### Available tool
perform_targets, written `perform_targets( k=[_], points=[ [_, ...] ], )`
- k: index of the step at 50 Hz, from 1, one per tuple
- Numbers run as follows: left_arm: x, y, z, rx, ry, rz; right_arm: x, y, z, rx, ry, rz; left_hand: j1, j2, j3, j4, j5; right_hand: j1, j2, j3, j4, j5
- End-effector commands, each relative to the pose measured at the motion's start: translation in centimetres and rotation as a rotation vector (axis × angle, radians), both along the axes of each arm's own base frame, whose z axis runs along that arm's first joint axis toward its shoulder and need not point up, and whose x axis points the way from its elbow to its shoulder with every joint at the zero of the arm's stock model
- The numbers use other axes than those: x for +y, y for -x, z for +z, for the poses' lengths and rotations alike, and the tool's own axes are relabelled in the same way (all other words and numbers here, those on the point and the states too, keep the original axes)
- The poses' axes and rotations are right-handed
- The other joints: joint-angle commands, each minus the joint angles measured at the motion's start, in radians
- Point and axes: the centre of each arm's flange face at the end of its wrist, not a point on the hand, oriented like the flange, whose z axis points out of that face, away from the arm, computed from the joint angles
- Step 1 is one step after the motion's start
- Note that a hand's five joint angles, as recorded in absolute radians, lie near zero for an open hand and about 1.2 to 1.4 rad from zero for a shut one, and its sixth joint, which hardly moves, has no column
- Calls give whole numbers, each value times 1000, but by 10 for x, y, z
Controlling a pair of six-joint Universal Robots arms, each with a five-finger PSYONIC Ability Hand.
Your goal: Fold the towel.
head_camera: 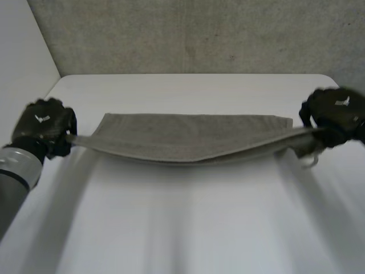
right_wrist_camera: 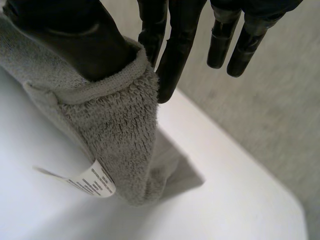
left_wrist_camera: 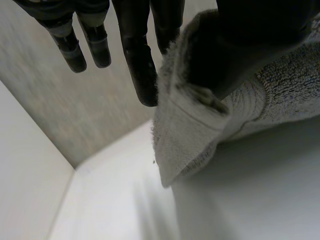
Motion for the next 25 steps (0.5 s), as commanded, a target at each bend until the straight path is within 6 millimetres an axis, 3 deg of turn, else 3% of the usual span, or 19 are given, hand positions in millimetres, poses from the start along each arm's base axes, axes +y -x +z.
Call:
perform_targets(
  k=[1,6,8,14,17,20,23,25],
  points=[
    [0,-11,30,12,90,16,1,0,28,-2,54,38,85,48,-58,-66,77,68,73,-53,-76,54],
    [-7,-15,29,9,81,29,-18,-1,4,74,-6,61,85,48,-58,-66,77,68,73,-53,-76,54],
    [-16,-14,12,2,25,27,-22,-1,-2,100,-16,66,85,48,-58,-66,77,68,73,-53,-76,54],
    [-32,-10,-8,-6,-42,19,-40,-4,-23,132,-53,62,85,48,-58,-66,77,68,73,-53,-76,54],
    [-47,-7,-21,-17,-75,12,-44,-5,-29,140,-61,64,85,48,-58,-66,77,68,73,-53,-76,54],
    [-69,3,-38,-26,-99,-6,-61,-15,-39,142,-17,83,85,48,-58,-66,77,68,73,-53,-76,54],
    [-79,5,-42,-27,-101,-8,-73,-20,-44,143,27,89,85,48,-58,-66,77,68,73,-53,-76,54],
    [-97,7,-51,-24,-105,-7,-80,-21,-47,144,49,84,85,48,-58,-66,77,68,73,-53,-76,54]
  ],
)
